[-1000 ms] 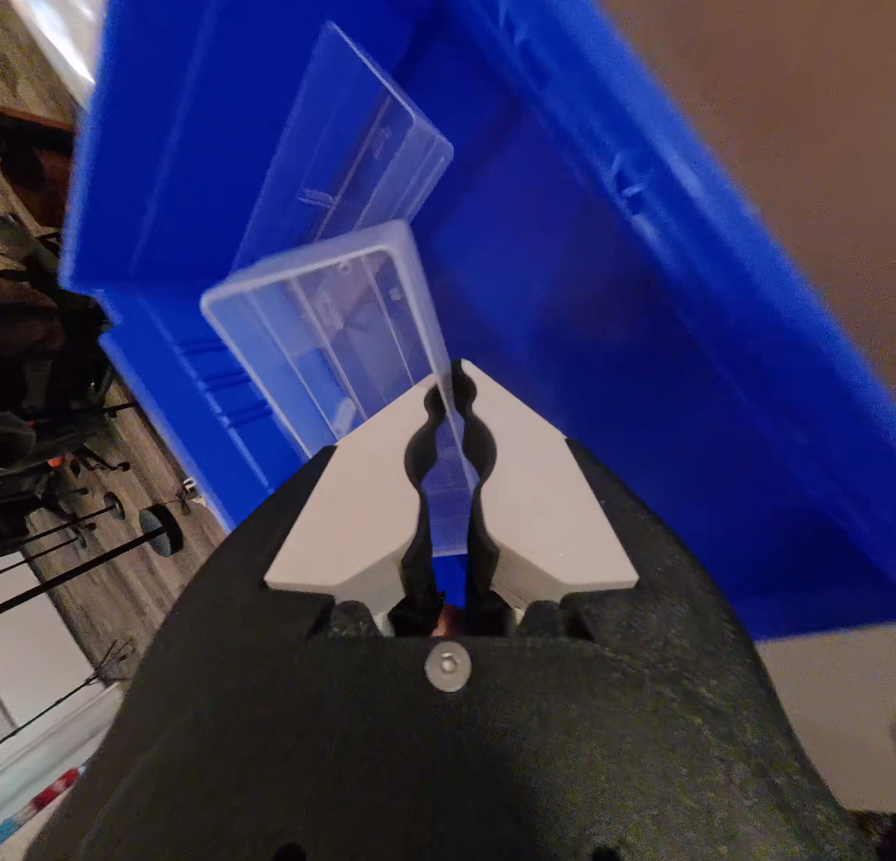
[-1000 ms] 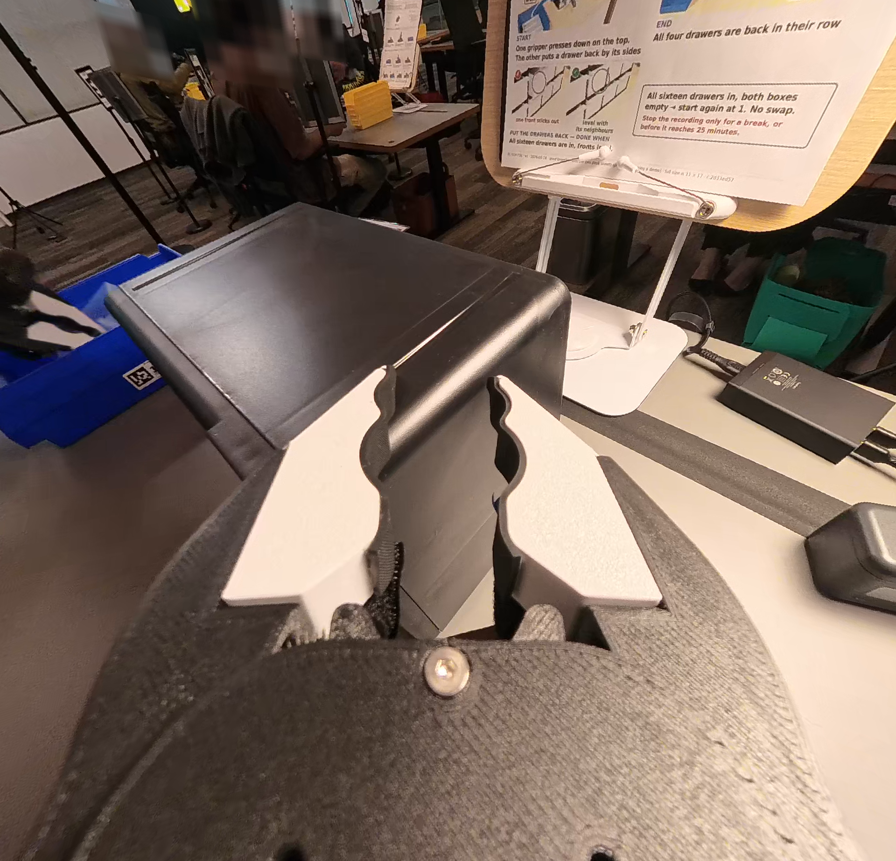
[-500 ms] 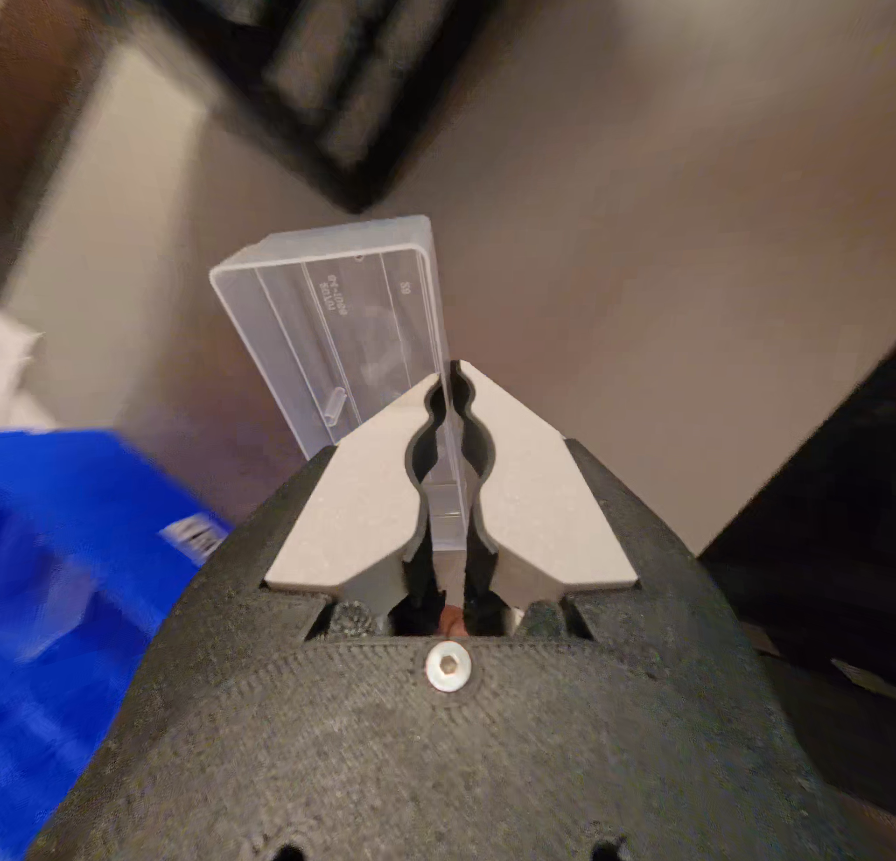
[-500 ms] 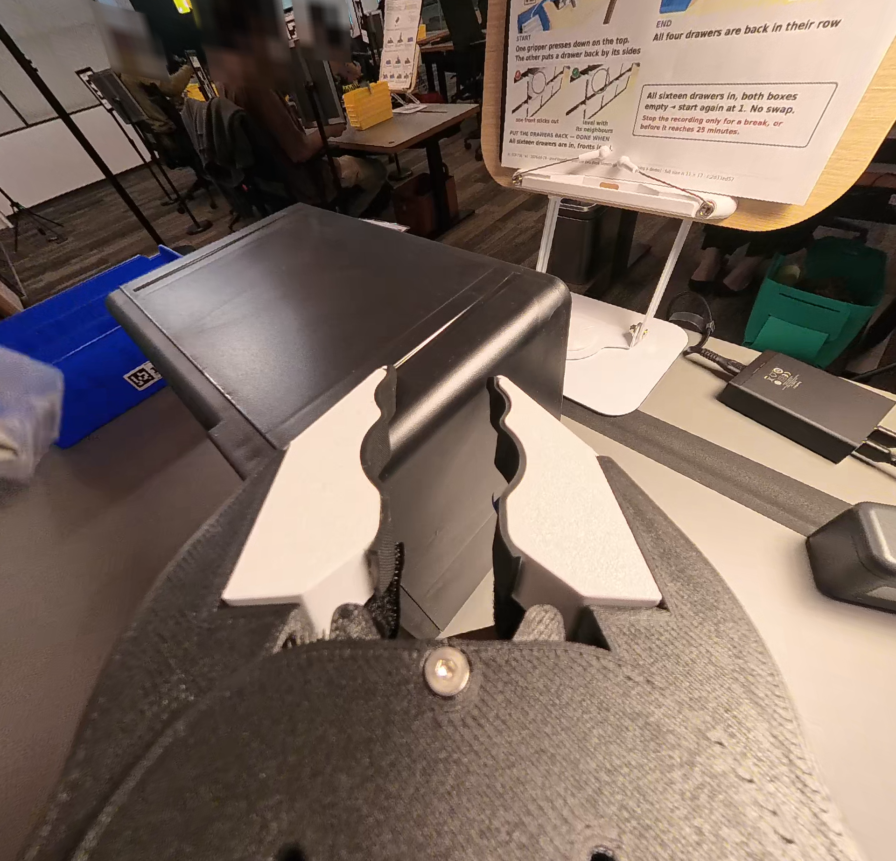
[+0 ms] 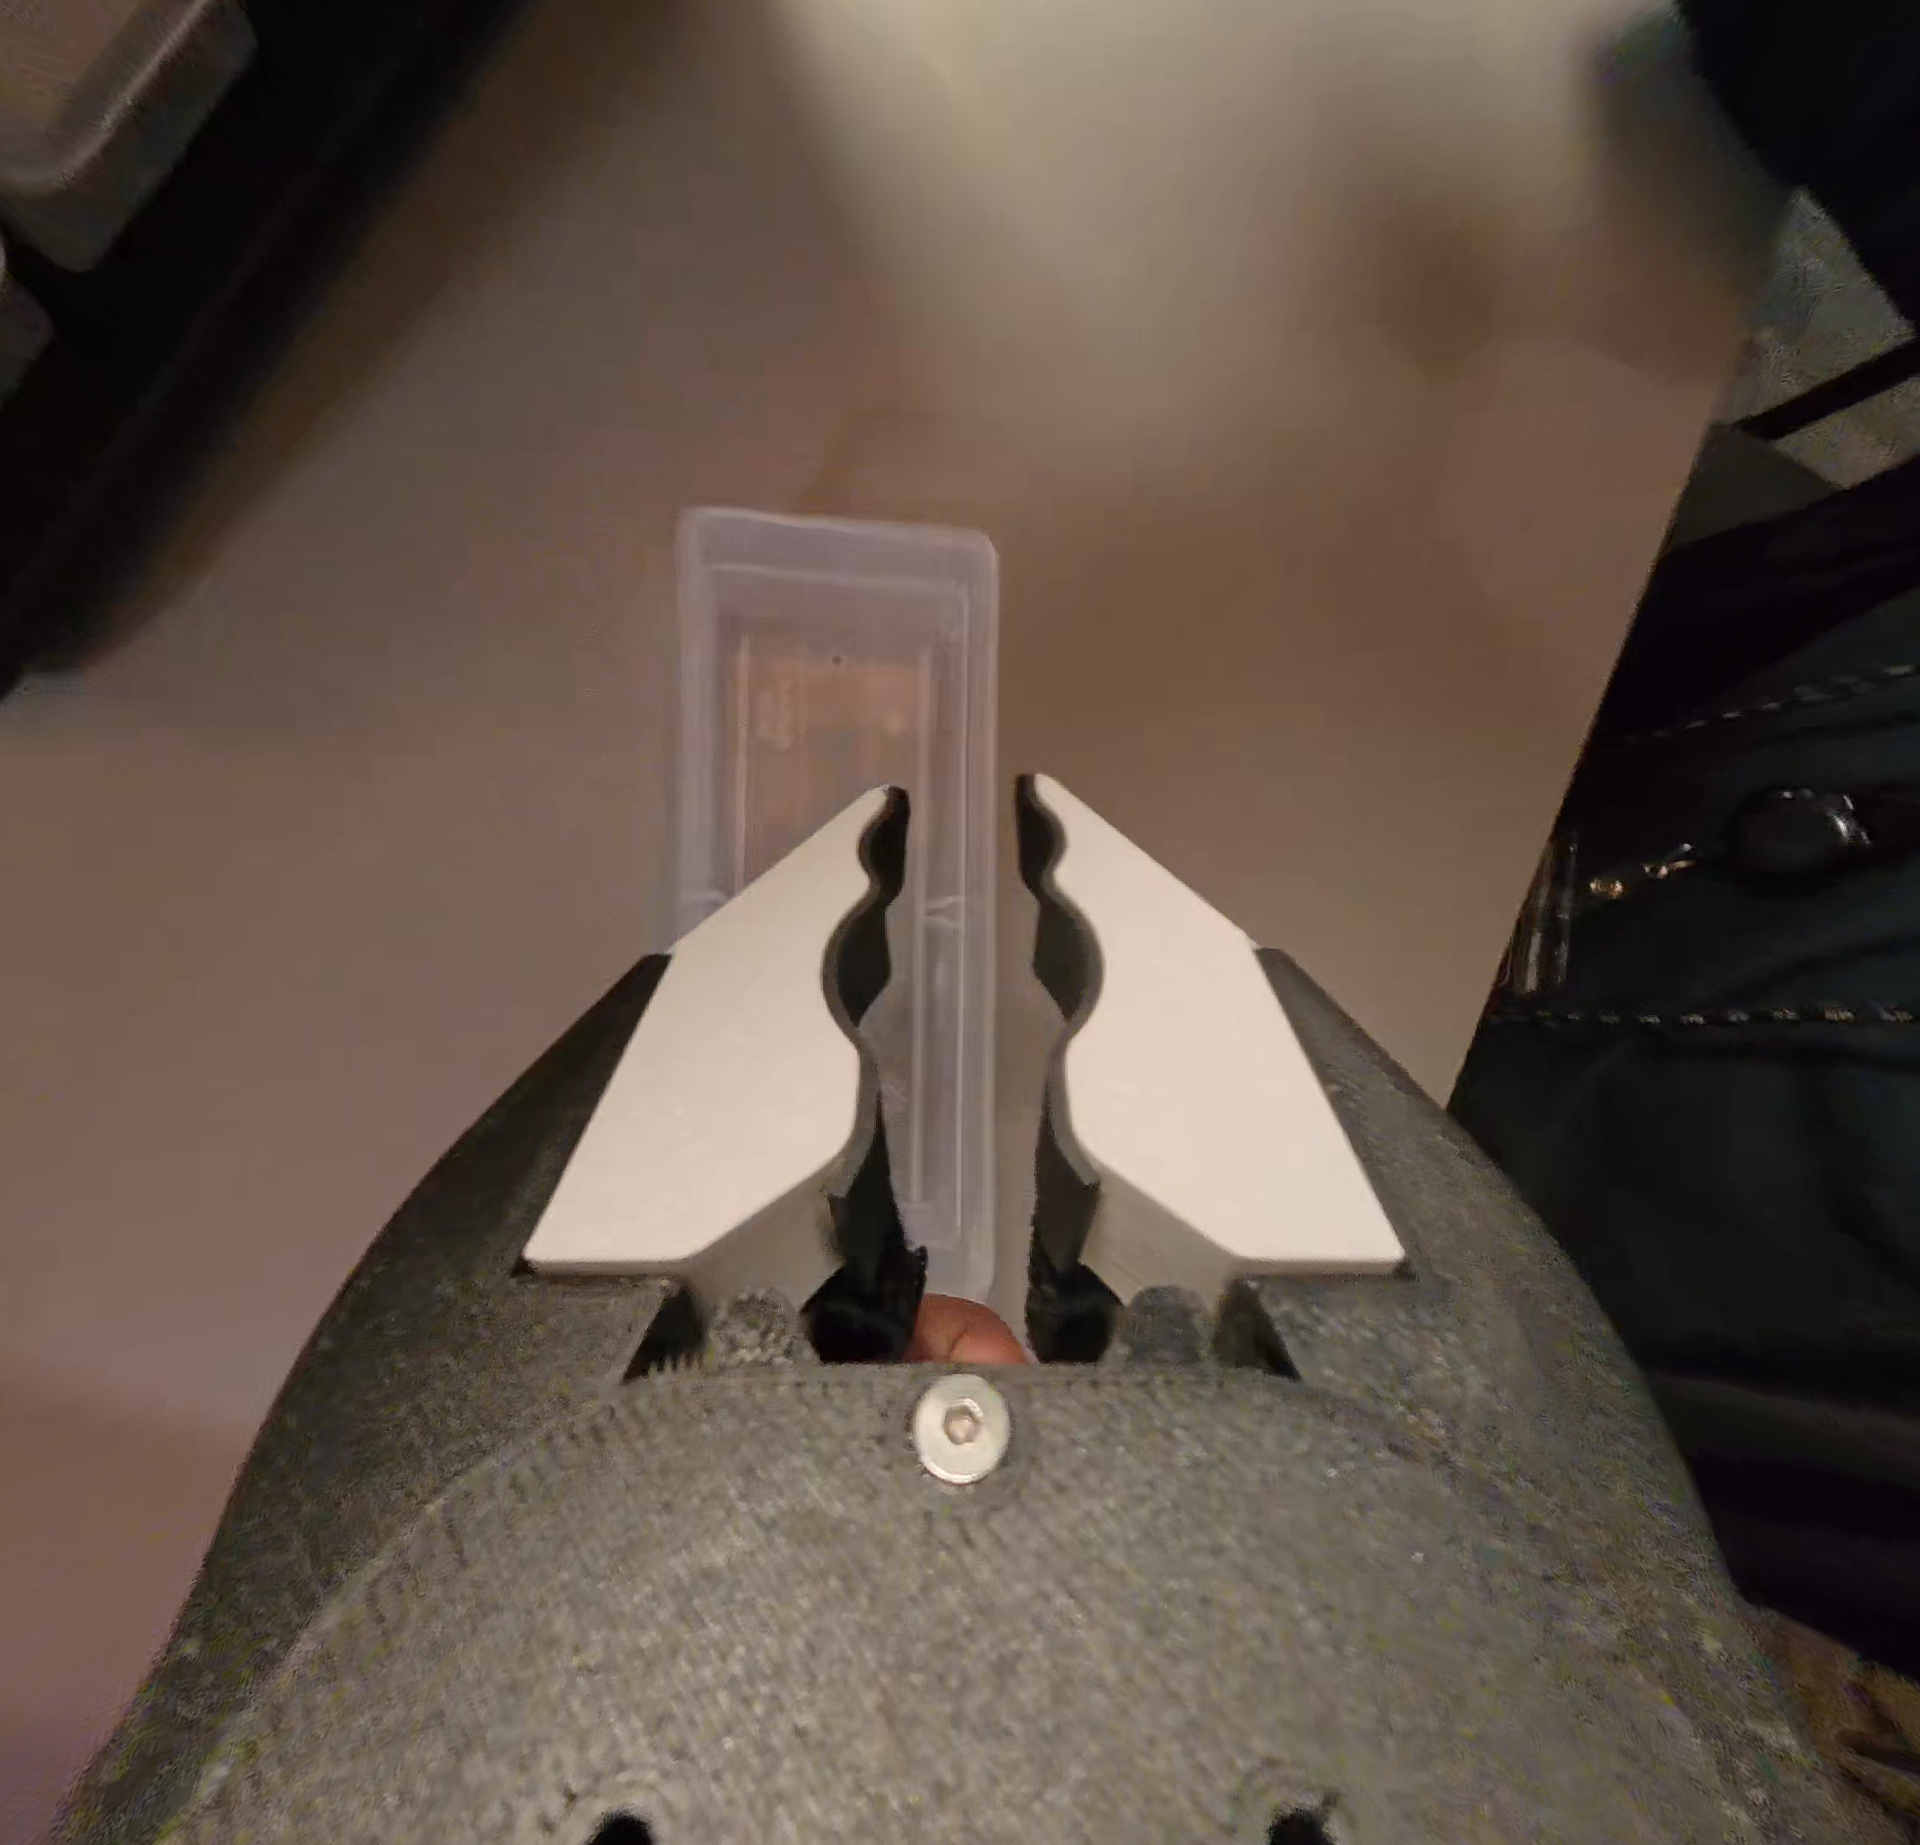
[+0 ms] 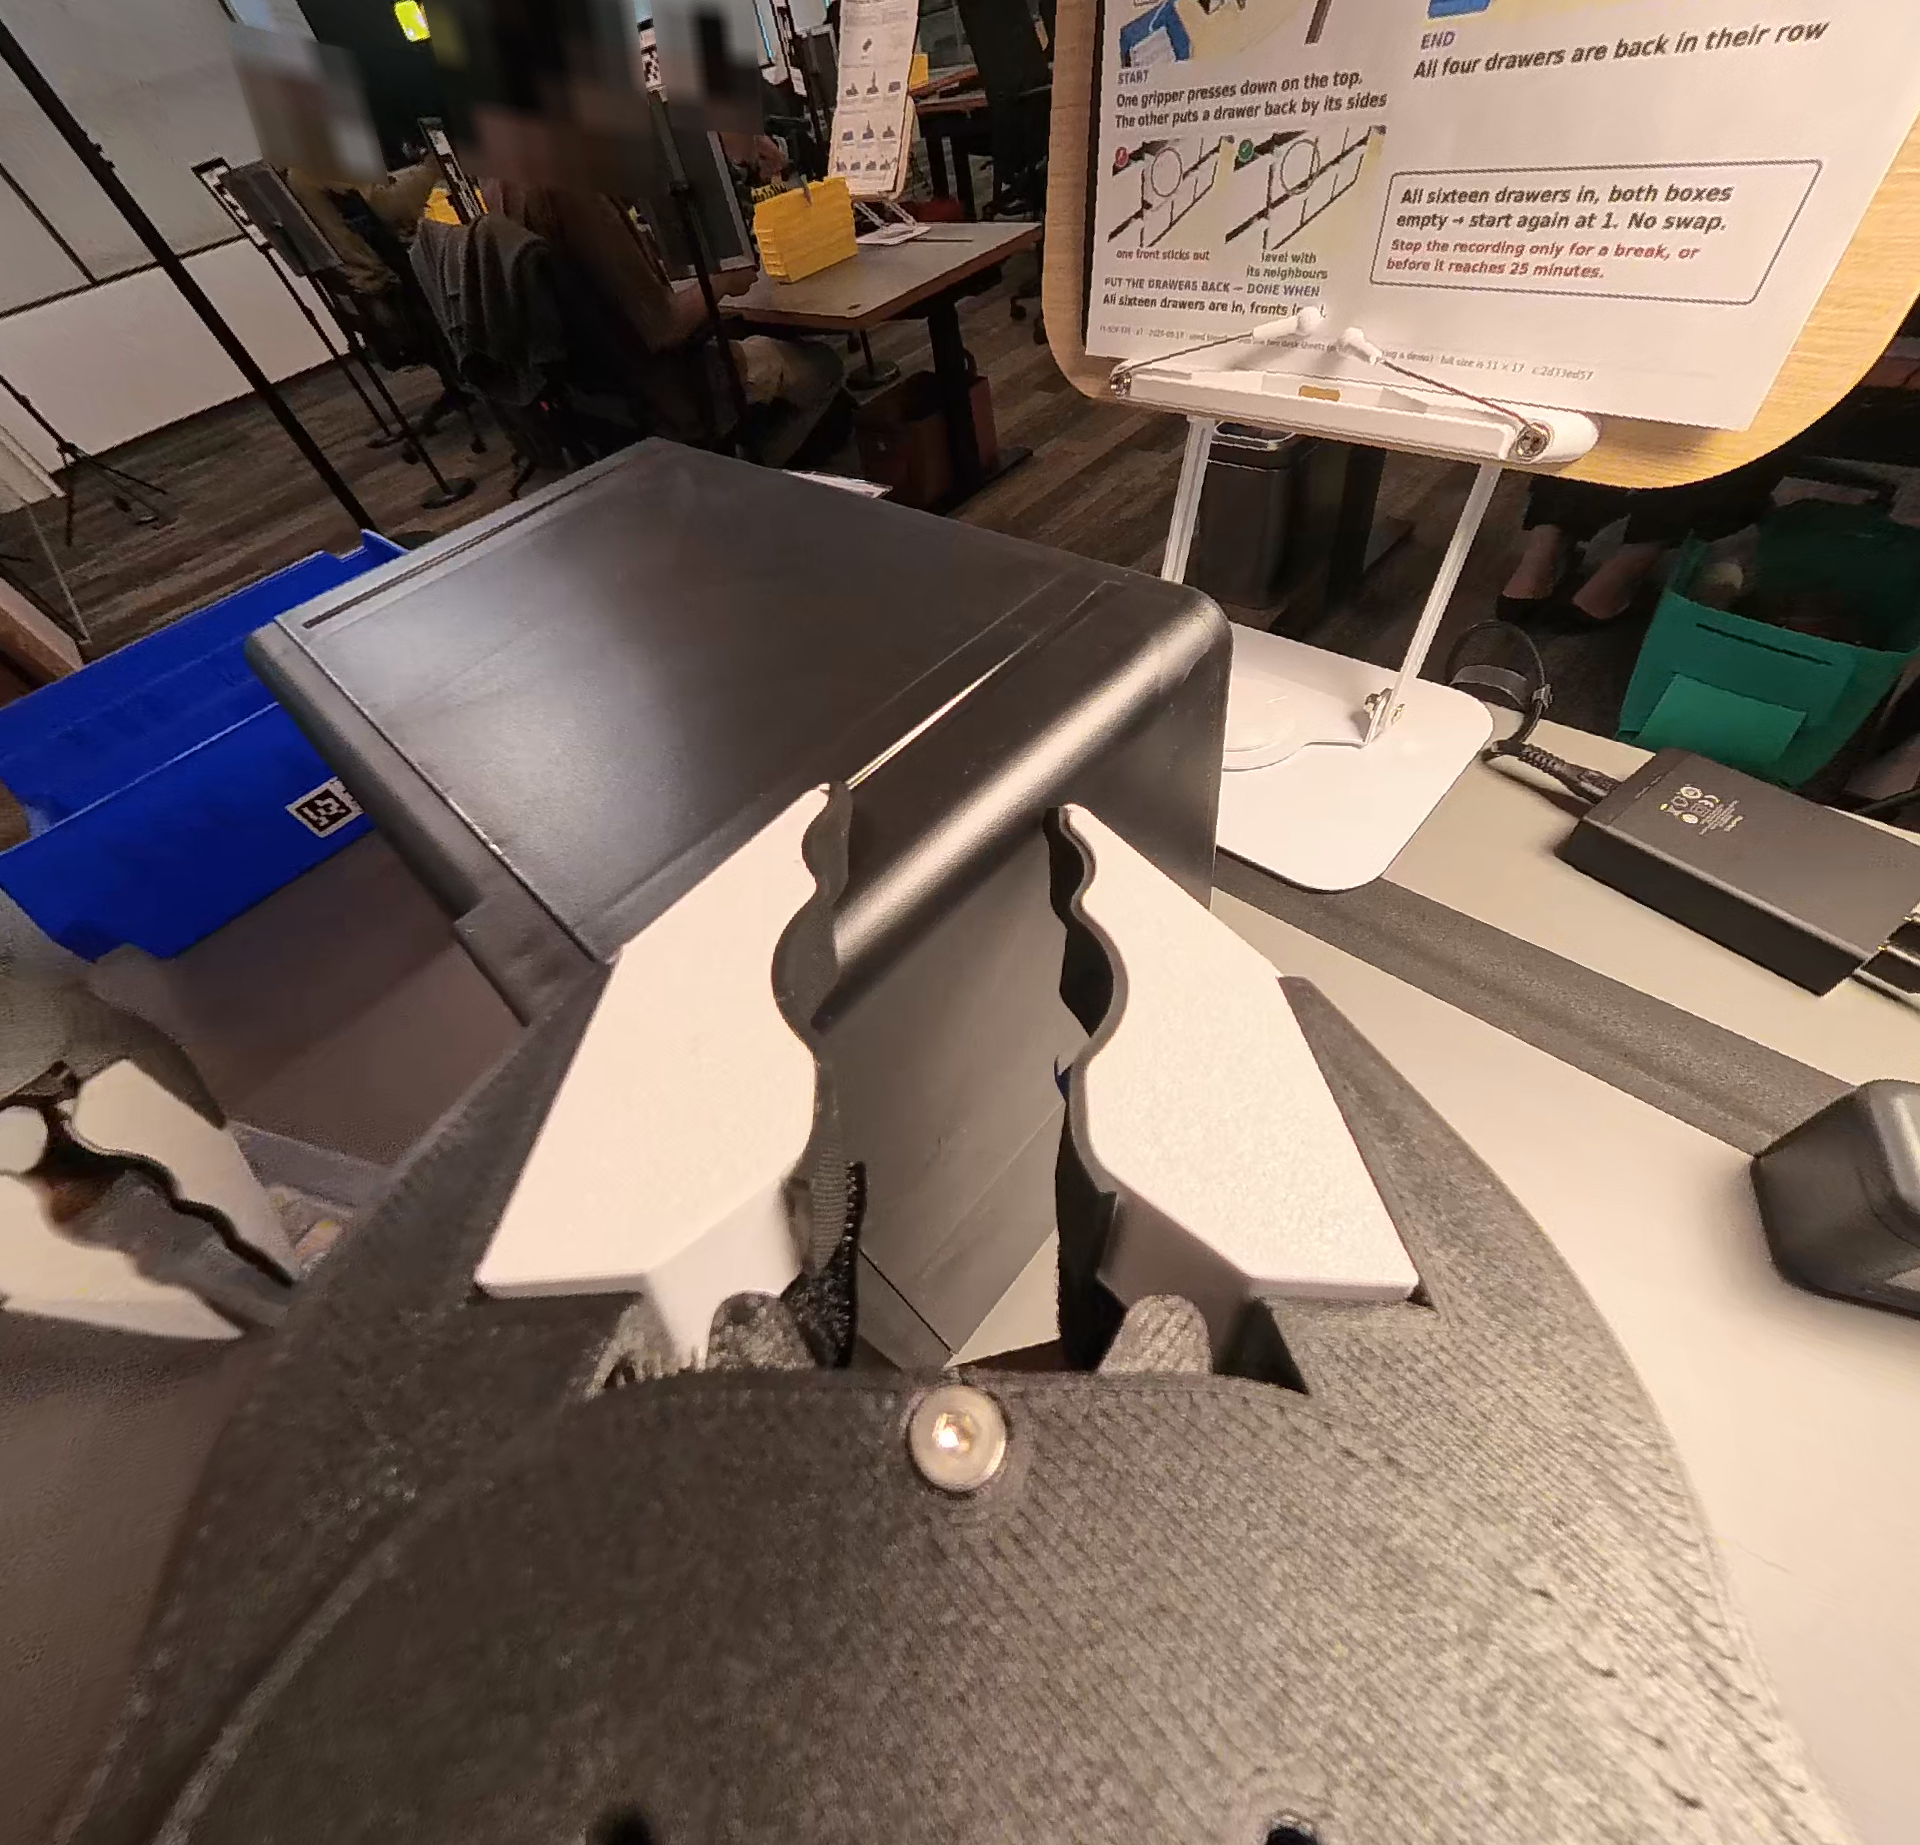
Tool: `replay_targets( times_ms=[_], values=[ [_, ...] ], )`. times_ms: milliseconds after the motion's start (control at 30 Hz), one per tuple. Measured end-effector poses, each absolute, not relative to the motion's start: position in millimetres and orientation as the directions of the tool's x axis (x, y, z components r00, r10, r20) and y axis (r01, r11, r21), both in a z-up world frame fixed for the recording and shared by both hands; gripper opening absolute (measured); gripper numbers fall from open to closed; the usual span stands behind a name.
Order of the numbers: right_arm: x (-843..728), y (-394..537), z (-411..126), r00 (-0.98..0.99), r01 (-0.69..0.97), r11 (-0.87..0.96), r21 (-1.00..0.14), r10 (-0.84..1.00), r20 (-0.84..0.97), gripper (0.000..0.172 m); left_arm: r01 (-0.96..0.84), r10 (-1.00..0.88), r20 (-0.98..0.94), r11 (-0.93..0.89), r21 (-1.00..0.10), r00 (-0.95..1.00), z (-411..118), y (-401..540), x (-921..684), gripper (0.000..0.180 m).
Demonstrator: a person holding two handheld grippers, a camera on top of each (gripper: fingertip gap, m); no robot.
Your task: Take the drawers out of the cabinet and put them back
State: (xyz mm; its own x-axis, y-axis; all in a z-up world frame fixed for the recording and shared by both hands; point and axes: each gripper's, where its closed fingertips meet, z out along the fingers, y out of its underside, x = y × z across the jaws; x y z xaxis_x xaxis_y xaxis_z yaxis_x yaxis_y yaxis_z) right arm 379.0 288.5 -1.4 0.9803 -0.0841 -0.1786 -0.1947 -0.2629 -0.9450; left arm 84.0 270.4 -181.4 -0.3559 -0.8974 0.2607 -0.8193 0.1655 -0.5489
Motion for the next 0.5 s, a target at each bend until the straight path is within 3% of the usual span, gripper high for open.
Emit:
replay_targets(
  times_ms=[33,167,267,400,500],
  values=[
    [378.9,288.4,-1.5,0.98,-0.194,-0.263,-0.945,-0.084,-0.178,0.042,-0.796,-0.886,0.247,0.192,-0.574,-0.392,-175.1,267.9,83.9,0.028],
    [378.9,288.3,-1.6,0.98,-0.194,-0.263,-0.945,-0.083,-0.178,0.042,-0.62,-0.806,0.026,0.435,-0.653,-0.592,-142.1,275.3,72.8,0.044],
    [378.8,288.4,-1.7,0.981,-0.193,-0.264,-0.945,-0.082,-0.178,0.042,-0.52,-0.694,-0.138,0.642,-0.564,-0.707,-136.9,298.8,48.2,0.051],
    [378.9,288.4,-1.8,0.981,-0.193,-0.264,-0.945,-0.082,-0.177,0.042,-0.508,-0.61,-0.18,0.761,-0.403,-0.772,-146.2,332.1,18.9,0.05],
    [378.8,288.4,-1.9,0.981,-0.192,-0.264,-0.945,-0.082,-0.177,0.042,-0.501,-0.596,-0.133,0.758,-0.418,-0.792,-146.9,328.0,11.5,0.05]
  ],
)
